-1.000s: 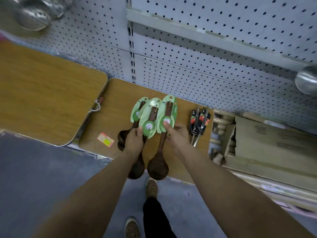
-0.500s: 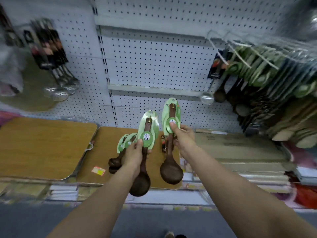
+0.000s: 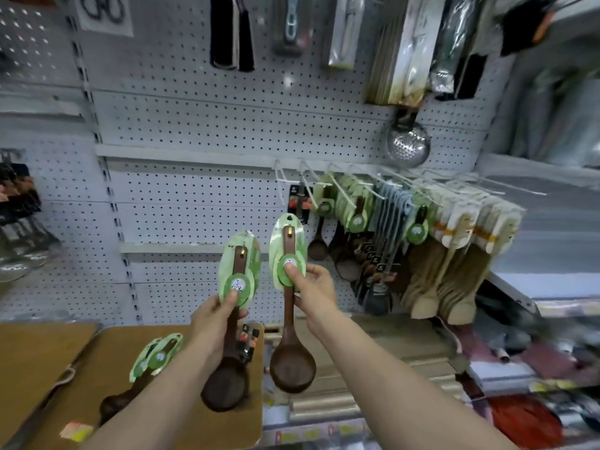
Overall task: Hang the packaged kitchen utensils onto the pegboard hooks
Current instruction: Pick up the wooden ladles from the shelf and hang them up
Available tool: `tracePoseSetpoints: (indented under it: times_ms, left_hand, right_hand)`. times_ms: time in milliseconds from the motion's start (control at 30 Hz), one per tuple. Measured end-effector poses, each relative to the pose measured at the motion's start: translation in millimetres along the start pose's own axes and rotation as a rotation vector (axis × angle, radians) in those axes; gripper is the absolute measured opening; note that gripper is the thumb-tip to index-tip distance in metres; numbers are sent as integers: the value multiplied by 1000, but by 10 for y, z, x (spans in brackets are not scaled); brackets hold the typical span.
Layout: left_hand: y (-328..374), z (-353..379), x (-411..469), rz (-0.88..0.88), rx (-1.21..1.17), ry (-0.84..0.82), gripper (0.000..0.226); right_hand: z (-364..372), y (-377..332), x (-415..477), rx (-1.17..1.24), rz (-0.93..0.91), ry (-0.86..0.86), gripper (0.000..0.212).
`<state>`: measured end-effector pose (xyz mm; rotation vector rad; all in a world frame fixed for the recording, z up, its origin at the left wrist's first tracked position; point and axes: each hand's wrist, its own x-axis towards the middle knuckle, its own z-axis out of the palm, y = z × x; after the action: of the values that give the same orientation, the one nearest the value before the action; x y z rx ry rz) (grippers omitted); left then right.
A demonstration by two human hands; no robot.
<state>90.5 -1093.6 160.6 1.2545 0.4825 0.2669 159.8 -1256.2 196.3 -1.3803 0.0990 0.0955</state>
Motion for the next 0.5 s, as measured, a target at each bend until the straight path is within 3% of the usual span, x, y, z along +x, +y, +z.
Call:
tracePoseSetpoints:
  times_ms: [233,367,500]
  left_hand:
    - [-194,940,-222,4,-41,-37,21]
    - [-331,1382,-303,18,-101,-52,26]
    - [-390,1718,-457,44,-135,-66,21]
  right_hand:
    - [-1089,-316,288,-47,-37,3,60]
    - [-1537,-483,462,-58,-70,14,42]
    - [-1784,-557,618,-92,-111,9,38]
